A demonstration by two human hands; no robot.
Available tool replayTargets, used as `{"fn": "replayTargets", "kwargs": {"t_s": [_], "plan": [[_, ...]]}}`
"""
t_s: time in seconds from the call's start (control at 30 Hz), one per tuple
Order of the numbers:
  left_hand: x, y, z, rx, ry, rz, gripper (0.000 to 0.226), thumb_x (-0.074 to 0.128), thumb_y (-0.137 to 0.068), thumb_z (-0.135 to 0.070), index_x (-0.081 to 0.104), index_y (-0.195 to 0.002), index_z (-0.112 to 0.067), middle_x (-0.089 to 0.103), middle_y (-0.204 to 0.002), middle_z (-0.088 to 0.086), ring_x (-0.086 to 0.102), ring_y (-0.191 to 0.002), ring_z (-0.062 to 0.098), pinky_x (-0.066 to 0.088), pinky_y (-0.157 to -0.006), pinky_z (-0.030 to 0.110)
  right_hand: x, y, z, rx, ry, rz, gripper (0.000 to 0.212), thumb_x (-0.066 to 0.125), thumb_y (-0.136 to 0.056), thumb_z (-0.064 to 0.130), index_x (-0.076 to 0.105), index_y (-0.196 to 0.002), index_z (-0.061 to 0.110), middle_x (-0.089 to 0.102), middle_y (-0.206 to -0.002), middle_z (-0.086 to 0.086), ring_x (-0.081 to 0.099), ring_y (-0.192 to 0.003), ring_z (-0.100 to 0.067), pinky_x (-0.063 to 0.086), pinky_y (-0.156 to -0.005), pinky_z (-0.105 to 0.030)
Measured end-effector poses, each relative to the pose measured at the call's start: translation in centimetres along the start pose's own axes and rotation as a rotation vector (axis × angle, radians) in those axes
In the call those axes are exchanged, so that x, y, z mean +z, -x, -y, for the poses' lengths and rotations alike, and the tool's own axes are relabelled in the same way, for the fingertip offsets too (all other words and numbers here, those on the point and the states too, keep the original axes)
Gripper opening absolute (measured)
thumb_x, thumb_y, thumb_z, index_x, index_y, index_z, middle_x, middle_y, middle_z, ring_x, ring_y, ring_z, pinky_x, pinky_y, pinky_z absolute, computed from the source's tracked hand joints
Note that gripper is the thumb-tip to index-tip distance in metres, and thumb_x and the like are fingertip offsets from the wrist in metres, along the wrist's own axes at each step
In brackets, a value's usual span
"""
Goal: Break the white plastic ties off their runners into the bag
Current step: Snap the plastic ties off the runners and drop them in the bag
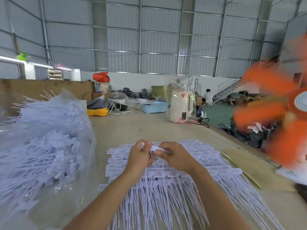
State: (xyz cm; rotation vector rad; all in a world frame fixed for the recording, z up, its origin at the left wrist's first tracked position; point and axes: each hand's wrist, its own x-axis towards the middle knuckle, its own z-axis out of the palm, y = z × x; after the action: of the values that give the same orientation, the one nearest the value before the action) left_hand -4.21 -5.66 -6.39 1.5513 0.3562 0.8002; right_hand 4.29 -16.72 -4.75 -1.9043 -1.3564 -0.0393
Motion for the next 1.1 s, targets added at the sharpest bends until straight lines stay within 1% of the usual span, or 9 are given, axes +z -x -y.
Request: {"fn": "replayTargets", "kwargs": {"t_s": [0.13,0.27,0.33,0.47,0.6,0.67,0.8,0.93,1.1], "plan": [[0.3,-0.1,-0.7,-0.006,-0.019,-0.018,0.031,0.048,-0.099,-0.022,0.05,-0.069,-0.015,0.046,-0.049,0.001,0.035,-0.033,0.007,0.029,-0.037,0.018,-0.7,0.0,-0.1,-0.004,-0.042,-0.04,0.022,0.062,-0.09,0.019,0.063,-0.079,0.0,0.045,-0.061,0.003,0.038,-0.058,-0.013,0.031,-0.059,-0.029],[0.2,-0.3,-1.4,-0.069,0.004,0.015,0.033,0.048,-0.099,-0.023,0.048,-0.068,-0.012,0.045,-0.051,0.004,0.032,-0.031,0.007,0.026,-0.035,0.017,-1.2,0.1,-0.8,0.029,0.061,-0.048,0.024,0.062,-0.089,0.024,0.059,-0.067,0.016,0.046,-0.061,0.007,0.04,-0.057,-0.011,0.032,-0.057,-0.027],[-1.6,-1.0,-2.1,-0.155,0.13,0.017,0.028,0.048,-0.099,-0.021,0.049,-0.074,-0.009,0.043,-0.044,-0.001,0.029,-0.029,0.006,0.022,-0.032,0.015,-2.9,0.8,-1.8,0.105,0.187,-0.107,0.038,0.059,-0.091,0.027,0.043,-0.057,0.024,0.041,-0.057,0.007,0.039,-0.056,-0.011,0.03,-0.056,-0.026],[-5.6,-2.1,-2.0,-0.265,0.507,0.064,0.03,0.043,-0.1,-0.026,0.048,-0.075,-0.009,0.036,-0.042,-0.005,0.023,-0.028,0.004,0.019,-0.031,0.011,-5.6,1.3,-1.0,0.011,-0.091,-0.392,0.046,0.06,-0.091,0.019,0.04,-0.05,0.029,0.037,-0.049,0.012,0.033,-0.049,-0.001,0.025,-0.051,-0.016],[-3.5,-1.3,-1.5,-0.198,0.516,0.143,0.022,0.04,-0.1,-0.025,0.057,-0.095,-0.011,0.055,-0.053,0.001,0.034,-0.035,0.005,0.029,-0.034,0.016,-3.8,0.5,1.9,-0.069,-0.031,-0.241,0.044,0.059,-0.091,0.02,0.044,-0.052,0.031,0.039,-0.051,0.012,0.035,-0.052,-0.002,0.027,-0.053,-0.016],[-1.9,-0.6,-1.6,-0.161,0.416,0.19,0.024,0.043,-0.098,-0.027,0.061,-0.098,-0.01,0.058,-0.059,0.003,0.038,-0.039,0.007,0.03,-0.038,0.017,-3.1,0.5,1.8,-0.05,0.069,-0.135,0.028,0.057,-0.093,0.023,0.052,-0.065,0.023,0.04,-0.057,0.01,0.039,-0.059,-0.01,0.03,-0.059,-0.028],[0.5,0.8,-1.3,-0.103,0.255,0.25,0.04,0.054,-0.087,-0.045,0.061,-0.091,-0.006,0.05,-0.06,-0.003,0.041,-0.048,0.008,0.031,-0.042,0.019,-2.3,0.6,1.9,-0.094,0.014,-0.113,0.008,0.054,-0.094,0.011,0.058,-0.097,0.005,0.055,-0.074,0.006,0.051,-0.072,-0.017,0.039,-0.065,-0.028],[1.3,1.3,-1.1,0.035,0.067,0.189,0.043,0.058,-0.088,-0.042,0.055,-0.094,0.0,0.044,-0.051,-0.007,0.038,-0.044,0.006,0.031,-0.043,0.018,-2.1,0.7,2.1,-0.069,-0.073,-0.055,0.016,0.049,-0.094,0.006,0.05,-0.11,0.009,0.066,-0.091,-0.016,0.062,-0.086,-0.03,0.048,-0.076,-0.038],[1.2,1.2,-1.0,0.113,-0.027,0.094,0.026,0.054,-0.095,-0.028,0.051,-0.078,-0.01,0.044,-0.045,-0.008,0.038,-0.04,0.004,0.031,-0.041,0.016,-1.9,0.6,1.8,0.012,-0.138,0.082,0.032,0.049,-0.094,0.002,0.043,-0.122,0.015,0.061,-0.102,-0.019,0.06,-0.096,-0.031,0.05,-0.087,-0.044]]}}
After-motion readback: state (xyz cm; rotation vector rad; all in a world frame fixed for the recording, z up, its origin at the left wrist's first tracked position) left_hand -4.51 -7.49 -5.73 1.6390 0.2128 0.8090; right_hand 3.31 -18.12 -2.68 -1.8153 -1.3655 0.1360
